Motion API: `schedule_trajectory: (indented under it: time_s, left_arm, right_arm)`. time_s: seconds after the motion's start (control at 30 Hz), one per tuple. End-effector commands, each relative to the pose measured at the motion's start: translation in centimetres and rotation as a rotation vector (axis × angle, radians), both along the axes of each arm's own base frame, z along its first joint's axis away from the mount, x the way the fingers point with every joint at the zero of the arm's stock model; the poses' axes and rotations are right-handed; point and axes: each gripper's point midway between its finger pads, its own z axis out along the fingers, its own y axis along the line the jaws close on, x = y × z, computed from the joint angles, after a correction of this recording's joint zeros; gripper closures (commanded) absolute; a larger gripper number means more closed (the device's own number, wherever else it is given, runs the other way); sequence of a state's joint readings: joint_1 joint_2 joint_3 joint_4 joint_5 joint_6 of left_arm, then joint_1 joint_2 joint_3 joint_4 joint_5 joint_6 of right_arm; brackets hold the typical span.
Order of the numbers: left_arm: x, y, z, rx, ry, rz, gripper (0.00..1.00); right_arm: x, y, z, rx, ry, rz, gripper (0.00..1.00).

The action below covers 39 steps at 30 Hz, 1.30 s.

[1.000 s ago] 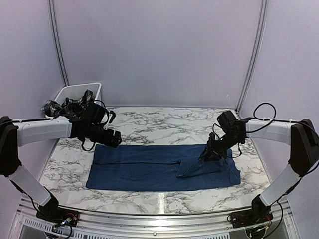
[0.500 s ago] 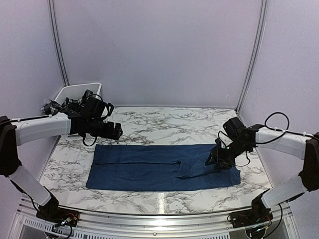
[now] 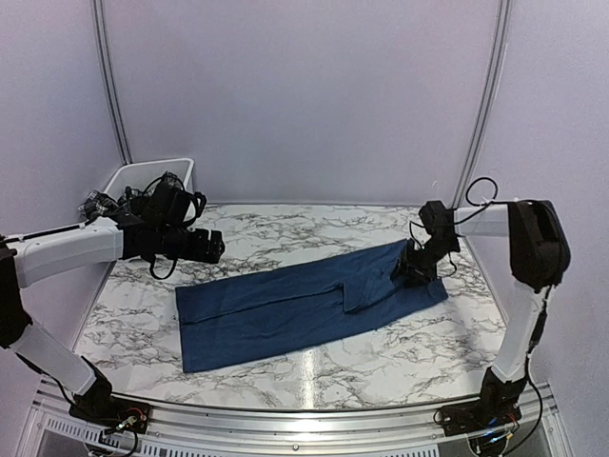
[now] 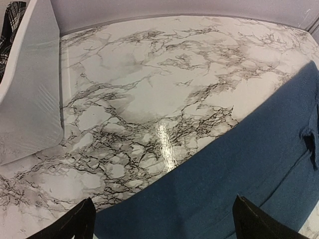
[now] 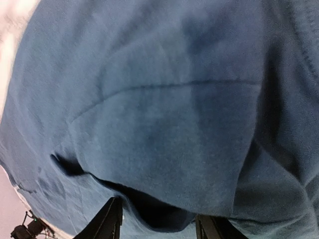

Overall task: Fold and stack the mixed laundry pile
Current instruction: Rotate the rectangle-folded T-shirt at the center of the board.

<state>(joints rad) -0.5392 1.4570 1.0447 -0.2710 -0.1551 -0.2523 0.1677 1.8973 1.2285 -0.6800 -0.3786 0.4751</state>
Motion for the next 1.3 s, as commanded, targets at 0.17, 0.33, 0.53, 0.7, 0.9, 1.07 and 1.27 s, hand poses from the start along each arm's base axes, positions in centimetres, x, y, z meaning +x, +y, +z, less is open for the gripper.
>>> schedule_trajectory:
  time_s: [0.17, 0.33, 0.53, 0.7, 0.9, 1.07, 1.27]
  left_arm:
    - [-3.2, -0.9, -3.6, 0.12, 0.143, -0.158, 0.01]
    - [-3.2, -2.7, -5.5, 0.196, 0.179, -0.219, 0.1]
    - [-2.2, -3.0, -9.9, 0.391, 0.268, -0.227, 0.5]
    - [-3.9, -2.6, -13.1, 0.497, 0.342, -0.259, 0.68]
    - [-9.1, -2.8, -15.6, 0.538, 0.429, -0.311, 0.75]
    - [-15.9, -3.9, -17.3, 0.546, 0.515, -0.375, 0.8]
    - [-23.9, -11.0, -15.9, 0.438, 0.549, -0.581, 0.81]
  right_arm:
    - [21.9, 5.6, 4.8, 0.031, -0.348, 0.189, 0.52]
    - [20.6, 4.7, 7.8, 0.062, -0.433, 0.155, 0.47]
    - [17.7, 4.1, 12.1, 0.063, -0.491, 0.16, 0.44]
    - [15.5, 4.3, 12.9, 0.086, -0.477, 0.171, 0.44]
    - [12.3, 4.9, 12.1, 0.087, -0.444, 0.191, 0.44]
    - [10.3, 5.9, 11.1, 0.073, -0.419, 0.227, 0.44]
    - [8.5, 8.4, 9.2, 0.03, -0.384, 0.306, 0.45]
